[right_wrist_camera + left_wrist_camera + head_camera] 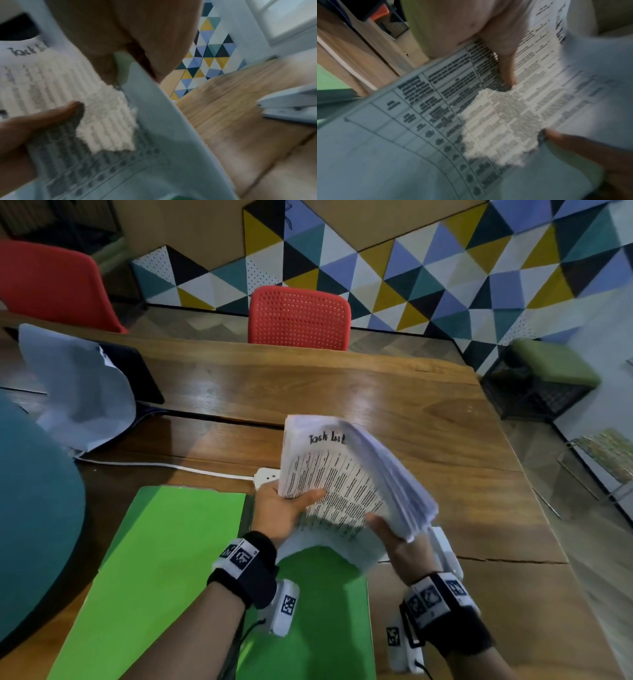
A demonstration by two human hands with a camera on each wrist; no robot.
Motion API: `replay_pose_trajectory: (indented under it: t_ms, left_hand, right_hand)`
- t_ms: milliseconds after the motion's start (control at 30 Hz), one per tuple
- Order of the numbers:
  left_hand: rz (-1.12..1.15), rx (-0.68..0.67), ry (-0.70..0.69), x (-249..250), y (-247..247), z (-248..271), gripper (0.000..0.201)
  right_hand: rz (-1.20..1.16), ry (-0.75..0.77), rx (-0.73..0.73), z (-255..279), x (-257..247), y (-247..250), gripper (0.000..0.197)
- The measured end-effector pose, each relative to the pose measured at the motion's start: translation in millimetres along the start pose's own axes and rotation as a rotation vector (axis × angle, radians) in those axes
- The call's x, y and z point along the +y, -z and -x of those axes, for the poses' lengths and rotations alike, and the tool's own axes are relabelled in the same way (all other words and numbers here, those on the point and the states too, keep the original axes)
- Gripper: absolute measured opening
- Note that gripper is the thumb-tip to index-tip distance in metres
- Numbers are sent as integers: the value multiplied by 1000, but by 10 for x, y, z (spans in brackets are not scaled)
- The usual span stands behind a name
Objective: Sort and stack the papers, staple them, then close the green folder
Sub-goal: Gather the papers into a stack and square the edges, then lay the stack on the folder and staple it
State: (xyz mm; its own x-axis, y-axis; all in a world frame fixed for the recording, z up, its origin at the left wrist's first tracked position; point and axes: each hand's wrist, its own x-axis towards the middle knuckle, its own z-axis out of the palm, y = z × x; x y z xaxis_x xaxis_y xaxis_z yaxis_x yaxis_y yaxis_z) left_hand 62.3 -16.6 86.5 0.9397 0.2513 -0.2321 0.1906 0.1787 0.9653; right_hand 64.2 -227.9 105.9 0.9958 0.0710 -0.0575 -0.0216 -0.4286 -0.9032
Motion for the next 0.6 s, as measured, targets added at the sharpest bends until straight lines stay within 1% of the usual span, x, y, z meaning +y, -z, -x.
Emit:
replay_pose_trajectory:
  t_ms: [67,133,200,233,267,333,367,400,467,500,533,567,600]
  left_hand:
    - [50,66,-56,99,-91,76,25]
    - [111,92,-120,138,-113,158,27]
    - [122,75,-174,88,-90,265,29]
    - [104,57,-163,20,-67,307,29]
    - [78,55,-116,-68,-45,333,27]
    - [29,73,-7,-236,-18,364,22]
    - [17,88,22,-304,1,357,21]
    - [4,101,42,-340,30,329,22]
    - [-35,117,34,-385,78,259,33]
    - [-45,112,27,-406,95,229,32]
    - [-66,97,26,-405,85,214,26]
    - [-98,70,41,-424,85,199,20]
    - [-117,63,62,-427,77,175,17]
  right_hand:
    - [-18,151,152,37,-86,-117,8]
    - [-87,245,264,110,-123,-181,21]
    - [-107,243,328,172,-47,-210,21]
    - [-91,220,314,190,33,-239,18]
    - [-79,167,266,192,157,-276,17]
    - [-54,24,143,197,363,-341,30]
    - [-38,-11,112,186,422,-367,31]
    - [-19,-15,105,172,432,-376,28]
    - [-10,16,132,146,432,-381,20]
    - [-28,31,142,141,450,-386,21]
    - [-46,25,129,138,466,-398,23]
    - [-79,25,95,150,499,-413,26]
    - [-107,21,65,166,521,-426,23]
